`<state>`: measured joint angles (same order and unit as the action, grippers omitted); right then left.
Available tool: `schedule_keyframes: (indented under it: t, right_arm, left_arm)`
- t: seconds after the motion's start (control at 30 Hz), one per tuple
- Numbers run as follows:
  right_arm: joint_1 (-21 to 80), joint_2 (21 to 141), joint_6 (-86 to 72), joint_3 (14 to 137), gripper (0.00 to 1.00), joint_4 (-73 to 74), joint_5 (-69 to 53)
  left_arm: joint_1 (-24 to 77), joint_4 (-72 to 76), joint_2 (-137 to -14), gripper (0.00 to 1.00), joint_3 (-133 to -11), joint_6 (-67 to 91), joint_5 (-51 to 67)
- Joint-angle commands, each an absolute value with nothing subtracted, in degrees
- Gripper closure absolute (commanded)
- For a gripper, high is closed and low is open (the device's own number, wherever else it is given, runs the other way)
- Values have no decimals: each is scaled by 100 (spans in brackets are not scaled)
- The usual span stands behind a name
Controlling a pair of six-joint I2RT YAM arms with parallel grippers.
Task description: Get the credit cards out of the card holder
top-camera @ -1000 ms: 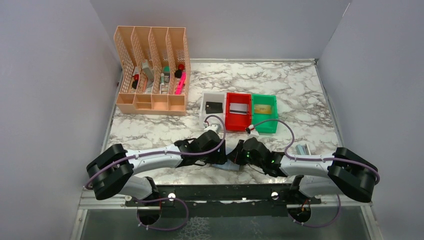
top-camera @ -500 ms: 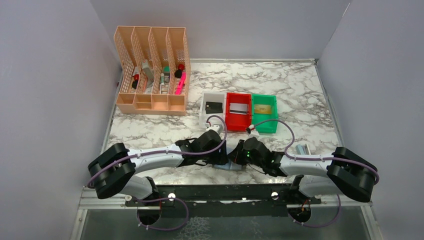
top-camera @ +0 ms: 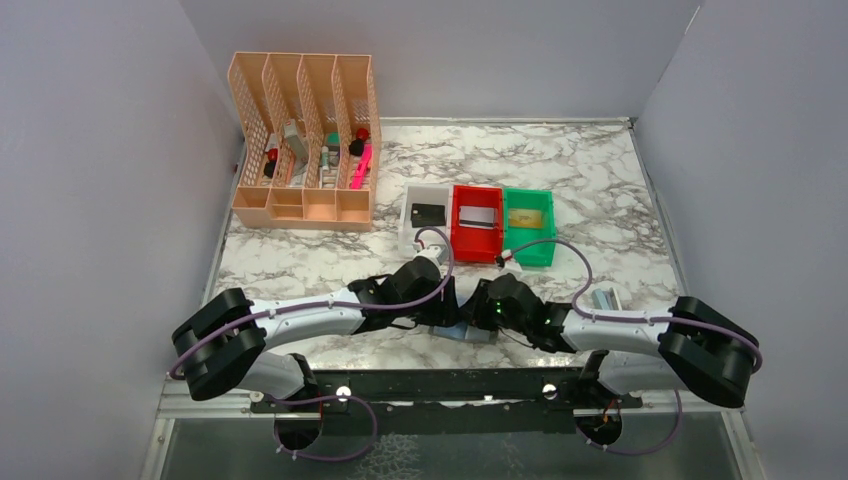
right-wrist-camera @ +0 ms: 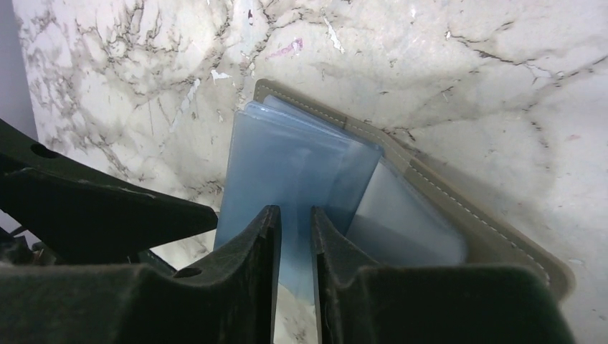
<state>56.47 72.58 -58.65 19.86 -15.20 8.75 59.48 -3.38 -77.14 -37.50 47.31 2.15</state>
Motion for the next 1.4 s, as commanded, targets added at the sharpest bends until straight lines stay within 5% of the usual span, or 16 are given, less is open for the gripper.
schedule_keyframes:
  t: [0.0,0.37,0.63,1.37]
  right_arm:
    - [5633,6850,-5952,2069,71,-1021,990]
    - [5634,6114,-6624,2377,66,1142,2037]
    - [5634,6266,-7402,2497,77,2568,2793]
    - [5598,5747,-8302,1156,84,1141,2207]
  left_arm:
    - [5930,42,-7689,43,-3797,4753,435]
    - [5933,335,-7880,43,-3819,4764,668]
    - [5933,679,-8081,44,-3889,4761,992]
    - [5950,1662,-9156,43,-4389,4795,2019]
